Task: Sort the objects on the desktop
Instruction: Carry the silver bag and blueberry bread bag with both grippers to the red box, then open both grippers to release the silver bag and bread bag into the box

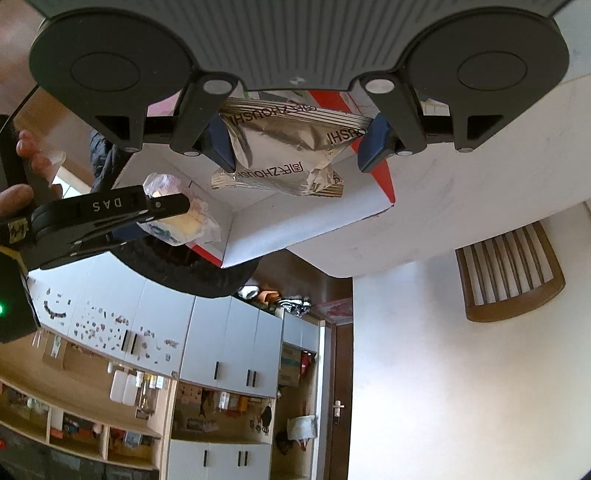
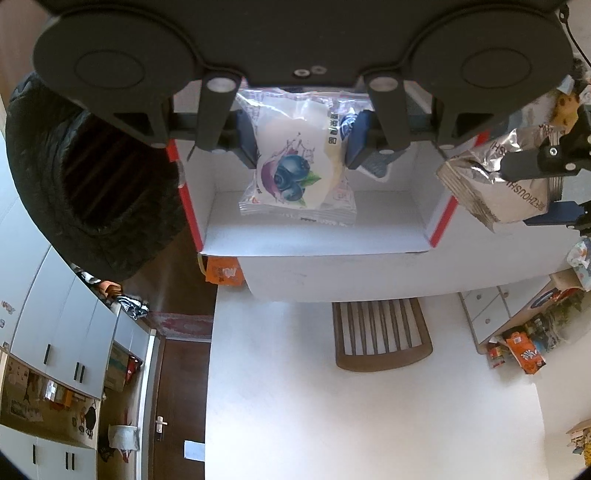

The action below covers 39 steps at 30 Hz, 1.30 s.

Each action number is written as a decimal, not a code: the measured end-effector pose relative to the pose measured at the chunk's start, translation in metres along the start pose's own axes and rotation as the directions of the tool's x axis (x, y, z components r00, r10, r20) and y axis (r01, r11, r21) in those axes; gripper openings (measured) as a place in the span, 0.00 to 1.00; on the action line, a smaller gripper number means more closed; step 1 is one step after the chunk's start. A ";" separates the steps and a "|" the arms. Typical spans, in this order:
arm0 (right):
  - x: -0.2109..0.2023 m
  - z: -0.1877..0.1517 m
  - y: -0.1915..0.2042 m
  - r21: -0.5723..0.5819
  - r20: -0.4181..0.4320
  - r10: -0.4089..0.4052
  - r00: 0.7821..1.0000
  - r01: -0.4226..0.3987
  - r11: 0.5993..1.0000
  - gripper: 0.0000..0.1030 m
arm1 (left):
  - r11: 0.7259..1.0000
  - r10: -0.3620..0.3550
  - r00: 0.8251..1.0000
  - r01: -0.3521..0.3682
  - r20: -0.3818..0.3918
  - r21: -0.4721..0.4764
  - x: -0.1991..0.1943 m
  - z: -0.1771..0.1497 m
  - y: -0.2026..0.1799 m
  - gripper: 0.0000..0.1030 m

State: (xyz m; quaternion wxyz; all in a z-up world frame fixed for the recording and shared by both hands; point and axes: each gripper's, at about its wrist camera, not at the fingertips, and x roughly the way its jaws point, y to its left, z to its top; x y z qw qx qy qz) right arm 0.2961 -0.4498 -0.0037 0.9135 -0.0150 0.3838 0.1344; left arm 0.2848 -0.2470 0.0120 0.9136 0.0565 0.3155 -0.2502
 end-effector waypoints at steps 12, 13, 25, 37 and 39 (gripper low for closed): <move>0.027 0.007 -0.017 -0.011 -0.040 -0.004 0.999 0.003 1.000 0.48 | 0.997 -0.018 0.998 0.022 -0.058 0.071 0.044 0.009 -0.021 0.68; 0.031 0.008 -0.019 -0.008 -0.047 -0.007 0.999 0.007 1.000 0.48 | 0.997 -0.021 0.997 0.027 -0.072 0.072 0.050 0.009 -0.024 0.68; 0.072 0.005 -0.019 -0.050 -0.118 -0.034 0.992 0.028 0.998 0.48 | 0.992 -0.031 0.987 0.050 -0.160 0.114 0.088 0.006 -0.043 0.68; 0.108 0.008 -0.023 -0.043 -0.209 -0.036 0.977 0.027 0.999 0.48 | 0.993 -0.014 0.967 0.042 -0.256 0.106 0.119 -0.003 -0.040 0.68; 0.113 0.008 -0.022 -0.048 -0.227 -0.035 0.973 0.025 0.999 0.48 | 0.993 -0.017 0.964 0.047 -0.265 0.109 0.121 -0.004 -0.042 0.68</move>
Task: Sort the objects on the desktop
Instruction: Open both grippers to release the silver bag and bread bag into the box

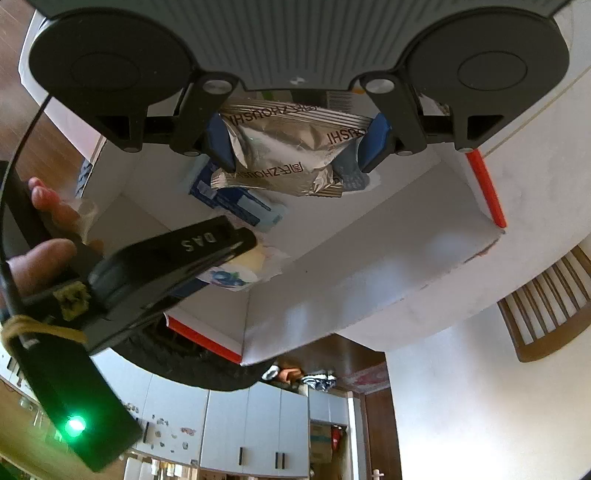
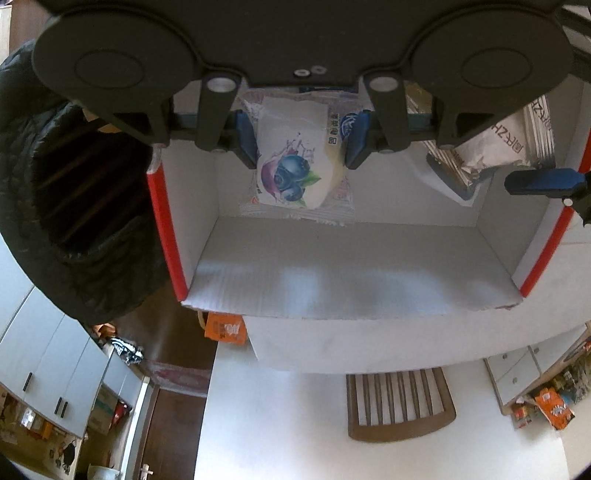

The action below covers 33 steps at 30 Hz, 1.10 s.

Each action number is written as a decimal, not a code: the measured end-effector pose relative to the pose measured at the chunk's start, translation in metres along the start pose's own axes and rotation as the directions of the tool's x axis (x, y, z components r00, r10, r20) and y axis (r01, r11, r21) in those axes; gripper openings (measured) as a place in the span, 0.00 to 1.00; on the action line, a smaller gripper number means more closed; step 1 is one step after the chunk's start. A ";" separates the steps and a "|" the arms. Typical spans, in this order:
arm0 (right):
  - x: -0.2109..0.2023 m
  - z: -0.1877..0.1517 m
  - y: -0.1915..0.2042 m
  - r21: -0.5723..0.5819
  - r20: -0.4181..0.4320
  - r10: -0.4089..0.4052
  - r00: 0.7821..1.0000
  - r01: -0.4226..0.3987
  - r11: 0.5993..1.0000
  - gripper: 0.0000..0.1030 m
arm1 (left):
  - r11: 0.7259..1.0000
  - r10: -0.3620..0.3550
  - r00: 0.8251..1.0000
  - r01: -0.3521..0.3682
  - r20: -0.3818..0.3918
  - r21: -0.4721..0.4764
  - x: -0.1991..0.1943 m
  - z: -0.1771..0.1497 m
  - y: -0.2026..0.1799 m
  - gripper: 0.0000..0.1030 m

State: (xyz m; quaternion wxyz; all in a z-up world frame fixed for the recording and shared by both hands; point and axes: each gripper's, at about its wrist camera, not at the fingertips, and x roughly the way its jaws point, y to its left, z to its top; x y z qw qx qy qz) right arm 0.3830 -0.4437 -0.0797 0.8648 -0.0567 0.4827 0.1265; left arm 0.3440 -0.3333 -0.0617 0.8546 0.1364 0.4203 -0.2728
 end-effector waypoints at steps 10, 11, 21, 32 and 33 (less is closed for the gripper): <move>0.017 0.000 0.002 -0.001 -0.071 0.011 0.997 -0.011 1.000 0.49 | 0.999 0.001 0.999 0.001 -0.051 0.045 0.012 0.001 -0.011 0.69; 0.018 0.000 0.002 -0.002 -0.074 0.011 0.997 -0.011 1.000 0.49 | 0.999 0.003 0.998 0.000 -0.055 0.048 0.013 0.001 -0.012 0.69; 0.022 -0.002 0.001 0.009 -0.084 0.017 0.996 -0.016 1.000 0.52 | 0.999 0.000 0.998 0.003 -0.062 0.048 0.014 0.000 -0.010 0.71; 0.007 -0.002 0.002 0.018 -0.043 0.026 0.999 -0.025 1.000 0.67 | 0.999 -0.034 0.999 0.034 -0.030 0.005 0.003 0.000 -0.003 0.73; 0.004 -0.001 0.001 0.022 -0.037 0.029 0.999 -0.029 0.999 0.69 | 0.999 -0.036 0.999 0.036 -0.025 0.000 0.002 -0.001 -0.002 0.73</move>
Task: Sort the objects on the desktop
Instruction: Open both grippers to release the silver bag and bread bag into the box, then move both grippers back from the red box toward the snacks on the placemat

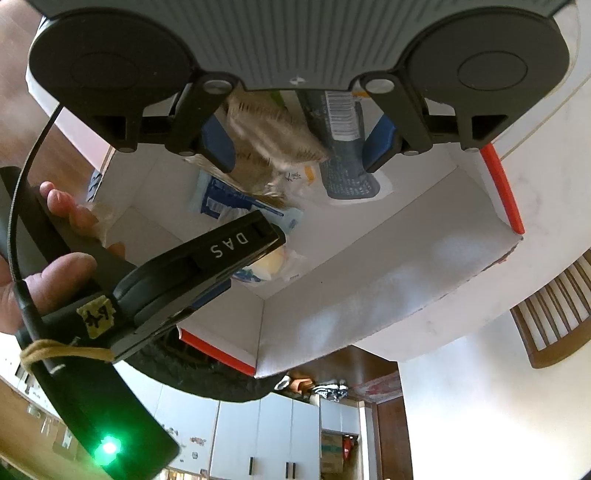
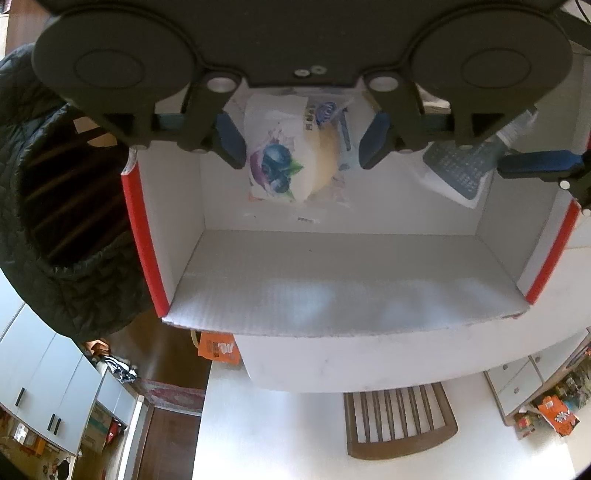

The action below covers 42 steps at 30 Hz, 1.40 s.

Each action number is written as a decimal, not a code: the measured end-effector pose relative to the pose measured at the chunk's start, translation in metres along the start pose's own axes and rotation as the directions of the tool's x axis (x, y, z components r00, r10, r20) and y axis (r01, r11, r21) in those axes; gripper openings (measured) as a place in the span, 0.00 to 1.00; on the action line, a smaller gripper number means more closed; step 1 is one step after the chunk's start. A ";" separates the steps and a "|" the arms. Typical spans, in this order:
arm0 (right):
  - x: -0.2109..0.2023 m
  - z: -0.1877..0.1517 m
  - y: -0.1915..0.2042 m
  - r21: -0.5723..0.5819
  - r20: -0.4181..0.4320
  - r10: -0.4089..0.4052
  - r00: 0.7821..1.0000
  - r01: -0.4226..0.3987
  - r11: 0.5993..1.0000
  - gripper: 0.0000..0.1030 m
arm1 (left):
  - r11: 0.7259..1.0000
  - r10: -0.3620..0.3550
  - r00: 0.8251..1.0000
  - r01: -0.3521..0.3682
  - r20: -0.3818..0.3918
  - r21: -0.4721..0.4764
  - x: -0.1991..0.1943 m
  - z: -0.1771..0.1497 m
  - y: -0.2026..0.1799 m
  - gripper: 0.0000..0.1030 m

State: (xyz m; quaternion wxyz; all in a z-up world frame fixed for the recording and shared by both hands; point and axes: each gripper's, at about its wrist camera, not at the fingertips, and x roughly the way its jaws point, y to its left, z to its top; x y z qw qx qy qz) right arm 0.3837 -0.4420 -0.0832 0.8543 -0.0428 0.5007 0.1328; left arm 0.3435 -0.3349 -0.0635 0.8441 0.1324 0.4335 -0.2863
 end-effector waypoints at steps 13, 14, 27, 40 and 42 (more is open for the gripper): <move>-0.052 0.002 -0.003 0.004 0.114 0.071 0.991 -0.072 0.997 0.81 | 0.998 -0.021 0.997 0.025 0.080 -0.050 -0.028 -0.003 0.005 0.78; -0.055 0.002 -0.003 0.007 0.122 0.076 0.990 -0.078 0.997 0.81 | 0.998 -0.021 0.996 0.025 0.084 -0.050 -0.031 -0.003 0.002 0.79; -0.086 -0.008 0.007 0.022 0.208 0.091 0.974 -0.098 0.995 0.86 | 0.999 -0.021 0.991 0.025 0.132 -0.030 -0.053 -0.018 -0.002 0.91; -0.123 -0.021 0.037 0.013 0.298 0.113 0.948 -0.122 0.992 0.90 | 0.999 -0.036 0.975 0.042 0.219 -0.021 -0.090 -0.034 -0.001 0.99; -0.129 -0.023 0.042 0.017 0.310 0.114 0.944 -0.126 0.992 0.90 | 0.999 -0.035 0.972 0.040 0.233 -0.016 -0.099 -0.038 -0.001 0.99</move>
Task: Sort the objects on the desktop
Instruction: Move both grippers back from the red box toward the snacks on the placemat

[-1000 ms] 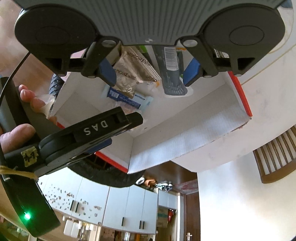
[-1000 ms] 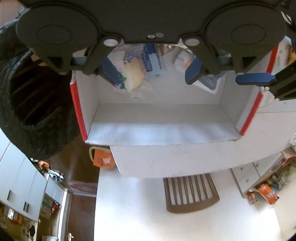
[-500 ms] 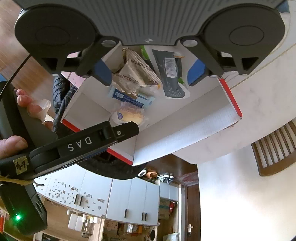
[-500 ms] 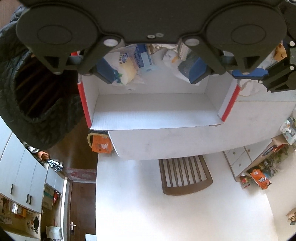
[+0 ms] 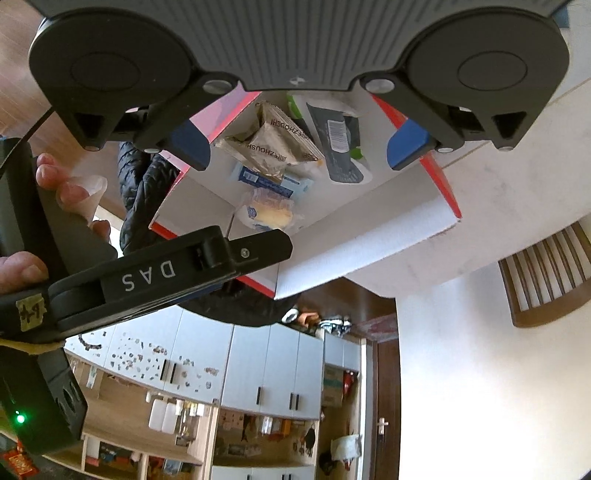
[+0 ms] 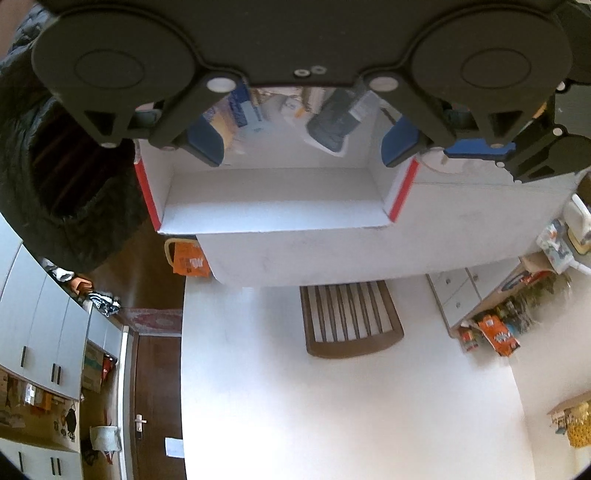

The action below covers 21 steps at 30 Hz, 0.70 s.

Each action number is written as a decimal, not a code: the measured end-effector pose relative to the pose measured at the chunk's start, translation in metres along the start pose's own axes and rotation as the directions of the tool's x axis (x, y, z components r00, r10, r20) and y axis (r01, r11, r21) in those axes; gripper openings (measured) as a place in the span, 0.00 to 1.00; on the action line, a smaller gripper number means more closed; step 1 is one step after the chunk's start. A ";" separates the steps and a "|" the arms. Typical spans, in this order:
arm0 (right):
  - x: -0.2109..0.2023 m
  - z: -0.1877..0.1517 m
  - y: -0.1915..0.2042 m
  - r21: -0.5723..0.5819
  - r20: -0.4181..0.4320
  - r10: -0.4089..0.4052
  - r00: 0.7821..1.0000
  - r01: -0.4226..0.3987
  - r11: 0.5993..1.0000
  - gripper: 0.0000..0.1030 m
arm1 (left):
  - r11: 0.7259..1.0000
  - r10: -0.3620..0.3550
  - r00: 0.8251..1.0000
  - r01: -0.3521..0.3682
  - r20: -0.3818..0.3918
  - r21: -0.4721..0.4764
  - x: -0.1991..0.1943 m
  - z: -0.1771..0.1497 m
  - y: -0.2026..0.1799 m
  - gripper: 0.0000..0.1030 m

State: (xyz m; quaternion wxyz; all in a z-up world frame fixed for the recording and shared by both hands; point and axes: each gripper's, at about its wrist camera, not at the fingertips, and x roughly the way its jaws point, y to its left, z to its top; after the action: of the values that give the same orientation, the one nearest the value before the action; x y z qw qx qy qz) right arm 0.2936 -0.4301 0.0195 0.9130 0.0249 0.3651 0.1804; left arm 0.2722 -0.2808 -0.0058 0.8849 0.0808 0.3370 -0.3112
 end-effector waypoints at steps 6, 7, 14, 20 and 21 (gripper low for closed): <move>-0.010 -0.005 0.021 -0.023 0.026 -0.028 0.999 0.028 0.999 0.90 | 1.000 0.010 1.000 -0.010 0.025 -0.004 -0.027 -0.009 0.007 0.99; -0.011 -0.006 0.025 -0.029 0.030 -0.033 0.999 0.034 0.999 0.90 | 1.000 0.012 0.999 -0.012 0.030 -0.007 -0.032 -0.011 0.009 1.00; -0.019 -0.016 0.053 -0.034 0.047 -0.033 0.998 0.035 0.999 0.90 | 0.999 0.019 0.999 -0.018 0.040 -0.030 -0.066 -0.030 0.026 0.99; -0.025 -0.026 0.085 -0.061 0.075 -0.056 0.996 0.061 0.996 0.90 | 0.998 0.037 0.998 -0.035 0.045 -0.048 -0.094 -0.049 0.043 0.99; -0.026 -0.028 0.093 -0.079 0.084 -0.066 0.994 0.073 0.994 0.90 | 0.998 0.040 0.998 -0.038 0.050 -0.048 -0.099 -0.053 0.045 0.99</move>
State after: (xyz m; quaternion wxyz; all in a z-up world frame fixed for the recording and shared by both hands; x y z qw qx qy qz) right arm 0.2281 -0.3548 0.0325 0.9331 -0.0180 0.3205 0.1622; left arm 0.2137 -0.1774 0.0146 0.9007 0.0588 0.3201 -0.2878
